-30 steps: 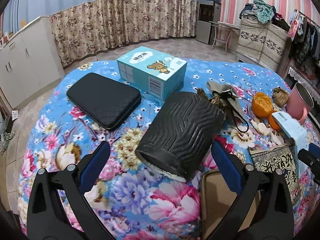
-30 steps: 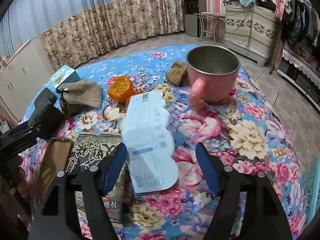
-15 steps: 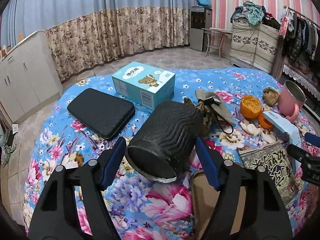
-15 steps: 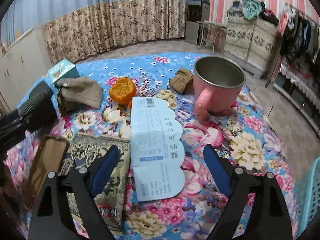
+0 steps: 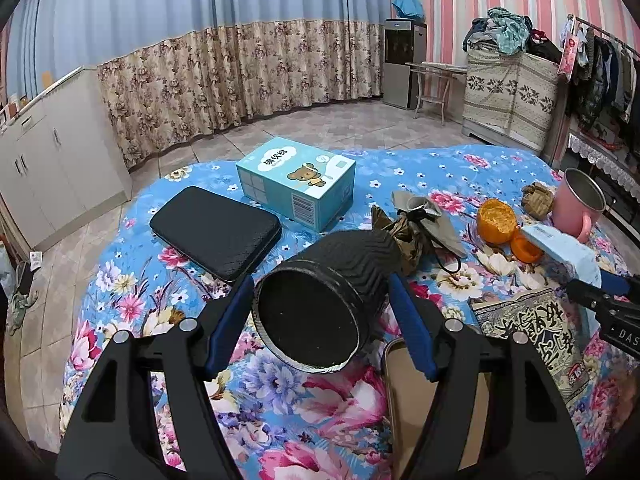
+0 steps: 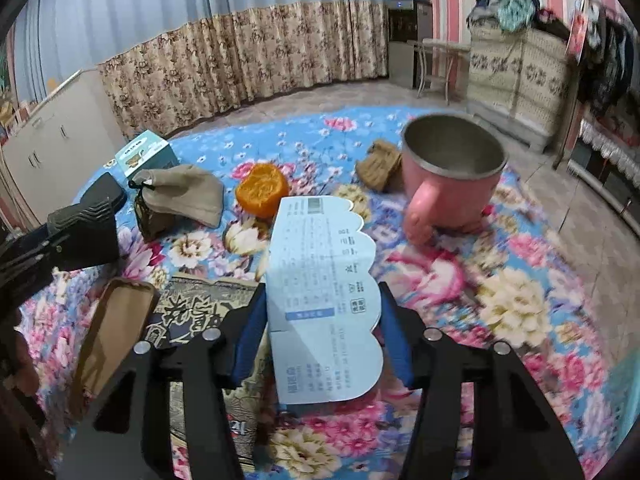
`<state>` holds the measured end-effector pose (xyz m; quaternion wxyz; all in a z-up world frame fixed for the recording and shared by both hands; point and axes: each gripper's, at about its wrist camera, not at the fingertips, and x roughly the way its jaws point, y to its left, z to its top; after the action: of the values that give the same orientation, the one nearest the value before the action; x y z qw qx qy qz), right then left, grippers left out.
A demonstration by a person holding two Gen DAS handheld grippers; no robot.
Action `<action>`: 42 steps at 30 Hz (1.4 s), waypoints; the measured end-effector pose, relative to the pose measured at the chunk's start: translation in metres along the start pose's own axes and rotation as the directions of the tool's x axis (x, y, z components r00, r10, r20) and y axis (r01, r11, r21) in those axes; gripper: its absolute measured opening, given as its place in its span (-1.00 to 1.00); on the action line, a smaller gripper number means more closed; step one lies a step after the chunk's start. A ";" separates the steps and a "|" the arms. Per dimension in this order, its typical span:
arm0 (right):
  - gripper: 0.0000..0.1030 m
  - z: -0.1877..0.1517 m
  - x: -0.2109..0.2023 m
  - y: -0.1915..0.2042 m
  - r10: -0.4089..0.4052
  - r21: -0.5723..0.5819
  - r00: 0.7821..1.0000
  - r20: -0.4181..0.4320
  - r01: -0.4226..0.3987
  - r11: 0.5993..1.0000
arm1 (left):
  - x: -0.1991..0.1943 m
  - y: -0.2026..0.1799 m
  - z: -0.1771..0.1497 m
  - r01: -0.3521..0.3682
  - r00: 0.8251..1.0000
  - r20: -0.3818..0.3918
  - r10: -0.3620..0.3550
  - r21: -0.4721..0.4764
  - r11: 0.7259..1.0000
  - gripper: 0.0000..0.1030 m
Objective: Collect trash
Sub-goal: 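Grasp the black ribbed cylinder by its rim with the left tool, then carry the cylinder and receipt to the blue basket and release both inside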
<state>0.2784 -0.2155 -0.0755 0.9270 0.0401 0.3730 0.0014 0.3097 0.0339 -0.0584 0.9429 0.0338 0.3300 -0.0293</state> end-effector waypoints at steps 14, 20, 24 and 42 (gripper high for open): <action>0.03 -0.023 -0.091 -0.023 0.006 -0.071 0.999 0.050 -0.002 0.998 | -0.070 -0.036 -0.018 0.037 0.998 0.052 -0.038 0.033 0.999 0.27; 0.04 -0.051 -0.150 -0.084 -0.051 -0.014 0.995 0.084 0.053 0.999 | -0.100 -0.084 -0.034 0.092 0.993 0.065 -0.097 0.082 0.992 0.27; 0.04 -0.071 -0.184 -0.124 -0.119 0.003 0.988 0.098 0.120 0.993 | -0.115 -0.121 -0.037 0.156 0.985 0.064 -0.162 0.091 0.984 0.27; 0.04 -0.131 -0.265 -0.299 -0.415 0.293 0.908 0.059 0.381 0.877 | -0.171 -0.346 -0.059 0.448 0.885 0.003 -0.466 0.269 0.853 0.27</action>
<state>-0.0113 -0.5121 -0.0088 0.9133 0.0908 0.3135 -0.2436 0.1130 -0.3004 -0.0130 0.9067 0.0770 0.2896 -0.2967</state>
